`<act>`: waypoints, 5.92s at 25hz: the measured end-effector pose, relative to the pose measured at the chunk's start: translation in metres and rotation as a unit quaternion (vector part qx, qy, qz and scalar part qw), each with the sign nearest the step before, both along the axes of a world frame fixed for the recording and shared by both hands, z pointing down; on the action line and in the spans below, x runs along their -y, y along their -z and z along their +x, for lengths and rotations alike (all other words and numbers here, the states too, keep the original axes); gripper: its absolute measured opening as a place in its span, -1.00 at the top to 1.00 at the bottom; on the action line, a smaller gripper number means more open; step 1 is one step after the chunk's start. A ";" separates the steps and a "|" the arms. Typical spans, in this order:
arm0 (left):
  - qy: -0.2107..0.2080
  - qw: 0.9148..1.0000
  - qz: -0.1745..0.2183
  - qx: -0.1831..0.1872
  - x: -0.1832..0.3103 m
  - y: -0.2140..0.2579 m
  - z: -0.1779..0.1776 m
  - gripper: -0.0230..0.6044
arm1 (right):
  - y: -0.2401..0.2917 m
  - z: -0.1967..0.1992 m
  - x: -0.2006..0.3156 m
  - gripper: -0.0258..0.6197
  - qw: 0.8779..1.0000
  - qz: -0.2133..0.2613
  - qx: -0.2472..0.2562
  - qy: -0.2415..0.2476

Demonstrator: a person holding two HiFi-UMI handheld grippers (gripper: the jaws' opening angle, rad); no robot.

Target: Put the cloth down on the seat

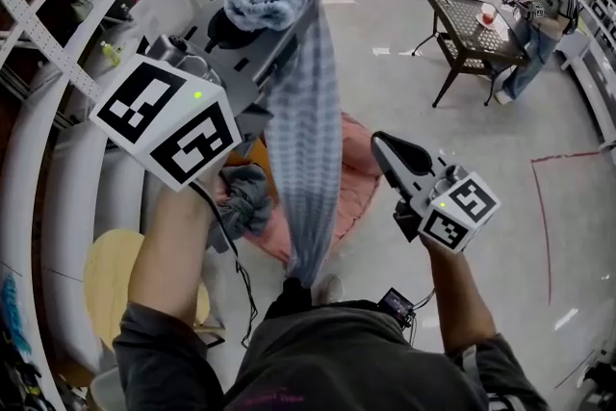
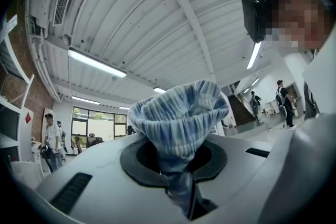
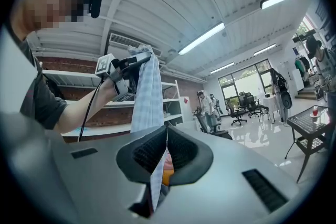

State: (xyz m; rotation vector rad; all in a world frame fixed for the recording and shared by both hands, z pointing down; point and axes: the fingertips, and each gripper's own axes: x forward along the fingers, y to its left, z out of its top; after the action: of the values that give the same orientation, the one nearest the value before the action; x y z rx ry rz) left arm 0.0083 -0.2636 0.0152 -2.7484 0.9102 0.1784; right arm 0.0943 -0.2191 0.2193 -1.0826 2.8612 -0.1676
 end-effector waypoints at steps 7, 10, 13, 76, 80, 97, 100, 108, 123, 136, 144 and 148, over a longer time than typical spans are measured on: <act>-0.018 0.999 0.033 0.001 0.032 0.032 -0.003 0.70 | 0.005 -0.002 0.031 0.87 1.000 0.002 0.001 -0.018; -0.028 0.999 0.012 0.010 0.053 0.010 0.001 0.70 | -0.003 -0.010 0.043 0.87 1.000 -0.011 -0.002 -0.017; -0.033 0.999 -0.030 0.015 0.077 -0.035 0.002 0.70 | -0.021 -0.017 0.055 0.87 0.999 -0.028 -0.004 -0.018; -0.048 0.828 -0.486 0.275 0.098 -0.824 -0.024 -0.18 | -0.497 -0.069 0.128 0.87 0.932 -0.327 -0.101 -0.121; -0.037 0.832 -0.485 0.266 0.096 -0.806 -0.039 -0.38 | -0.491 -0.080 0.134 0.87 0.932 -0.326 -0.103 -0.121; 0.034 0.918 -0.373 0.134 0.091 -0.590 -0.071 0.41 | -0.339 -0.079 0.117 0.87 0.963 -0.235 -0.095 -0.087; 0.053 0.926 -0.352 0.123 0.085 -0.559 -0.076 0.68 | -0.317 -0.080 0.114 0.87 0.967 -0.222 -0.093 -0.081; 0.057 0.931 -0.340 0.124 0.055 -0.515 -0.075 0.90 | -0.275 -0.092 0.097 0.87 0.974 -0.203 -0.082 -0.064; 0.062 0.932 -0.338 0.117 0.050 -0.501 -0.072 0.90 | -0.255 -0.085 0.089 0.87 0.975 -0.195 -0.084 -0.064; 0.062 0.931 -0.340 0.118 0.044 -0.496 -0.066 0.90 | -0.248 -0.088 0.087 0.87 0.976 -0.194 -0.082 -0.053; 0.068 0.928 -0.347 0.119 0.042 -0.502 -0.067 0.90 | -0.255 -0.082 0.087 0.87 0.975 -0.200 -0.085 -0.052; 0.072 0.927 -0.348 0.119 0.047 -0.503 -0.069 0.90 | -0.255 -0.084 0.090 0.87 0.975 -0.200 -0.085 -0.050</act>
State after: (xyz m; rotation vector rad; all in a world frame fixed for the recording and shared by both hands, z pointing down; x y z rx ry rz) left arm -0.0610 -0.3107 0.5180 -3.1875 1.2874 -0.6108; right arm 0.0107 -0.3093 0.4744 -1.3636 2.9909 -0.7042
